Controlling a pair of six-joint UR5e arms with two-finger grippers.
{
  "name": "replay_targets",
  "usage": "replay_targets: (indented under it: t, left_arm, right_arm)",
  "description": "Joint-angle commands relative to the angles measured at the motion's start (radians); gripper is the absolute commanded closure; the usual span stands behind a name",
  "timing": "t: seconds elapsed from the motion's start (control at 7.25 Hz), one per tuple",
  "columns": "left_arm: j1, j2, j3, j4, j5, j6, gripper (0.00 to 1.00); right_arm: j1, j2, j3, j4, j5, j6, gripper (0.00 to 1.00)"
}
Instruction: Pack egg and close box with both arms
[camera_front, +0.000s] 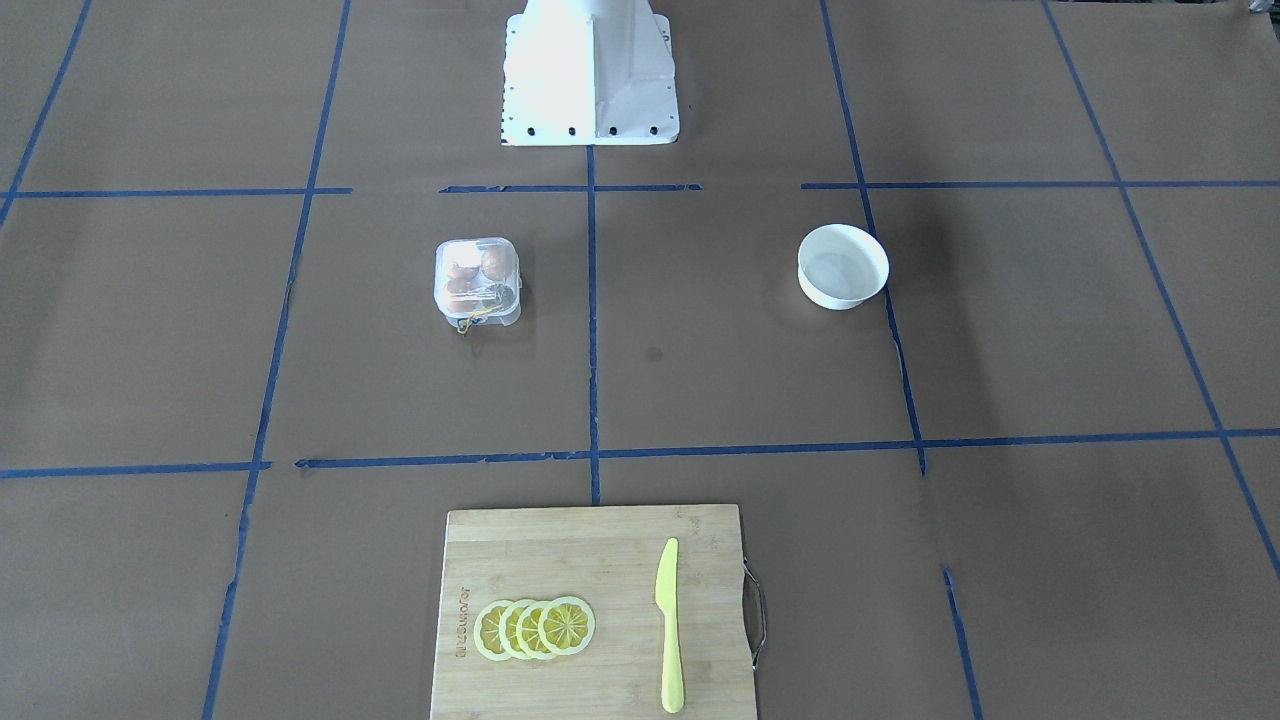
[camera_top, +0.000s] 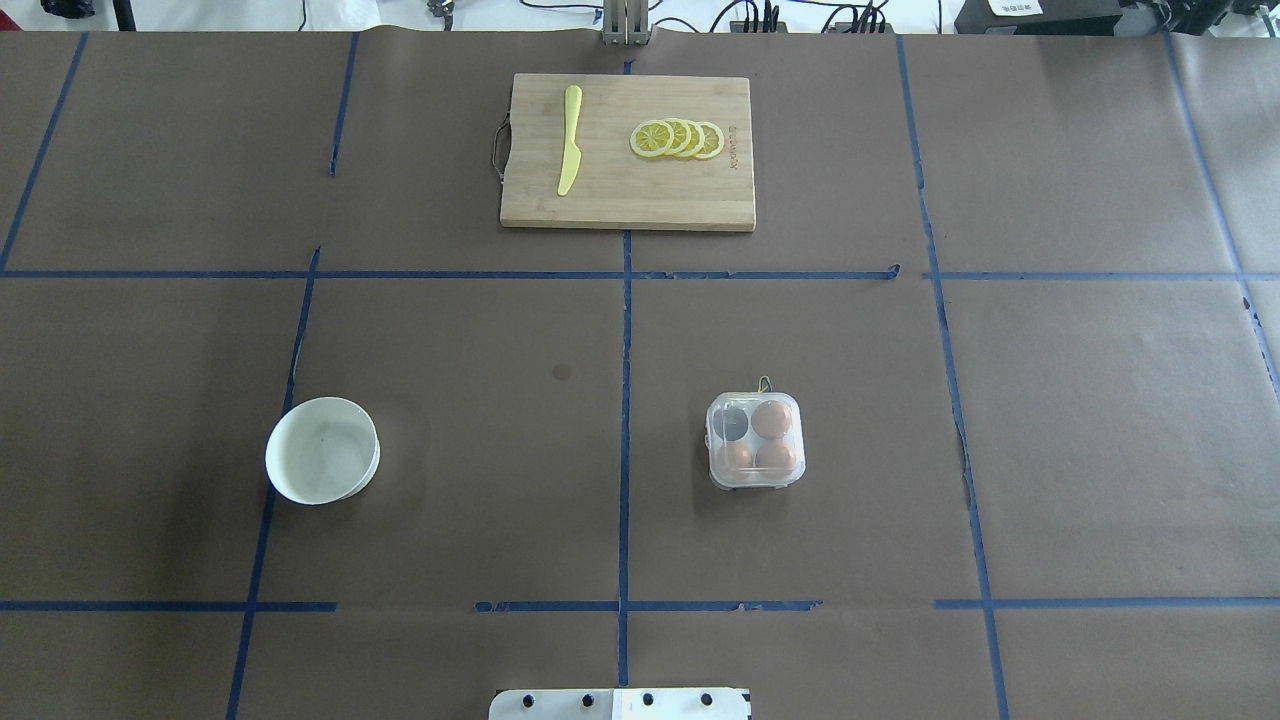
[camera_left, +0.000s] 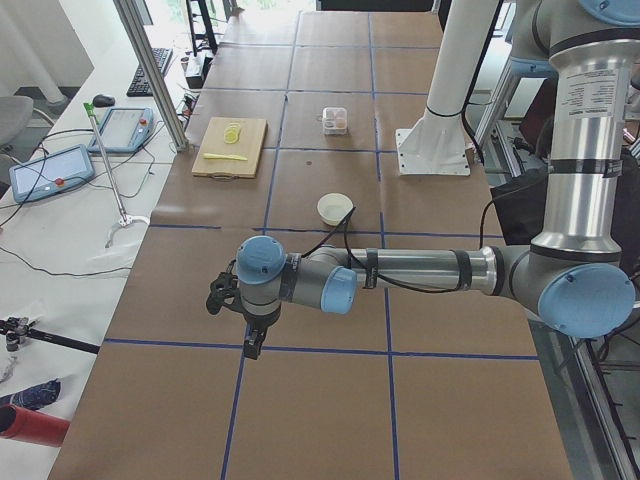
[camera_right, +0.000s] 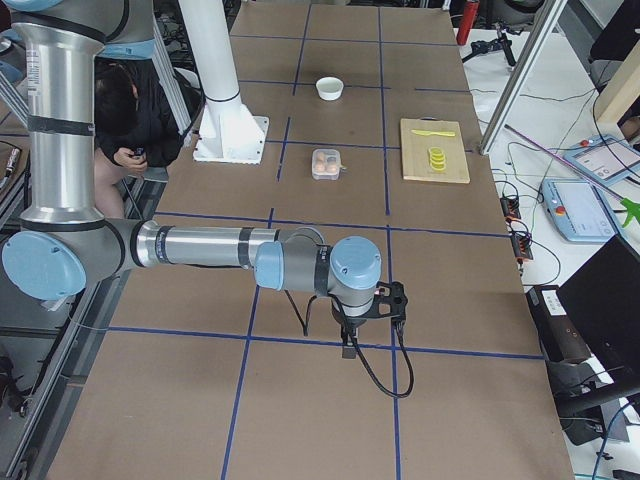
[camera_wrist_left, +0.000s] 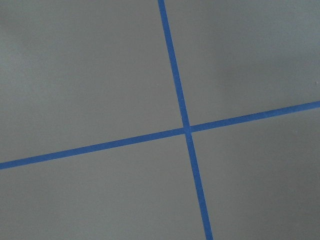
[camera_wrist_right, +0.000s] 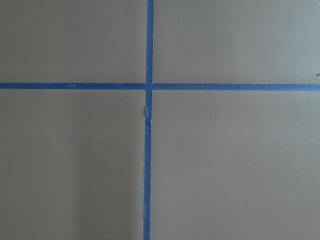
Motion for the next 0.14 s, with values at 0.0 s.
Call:
replay_targets:
  t: [0.0]
  left_arm:
    - [0.0, -0.001, 0.001, 0.0, 0.0, 0.0, 0.0]
  right_arm:
    - [0.0, 0.0, 0.001, 0.002, 0.0, 0.0, 0.0]
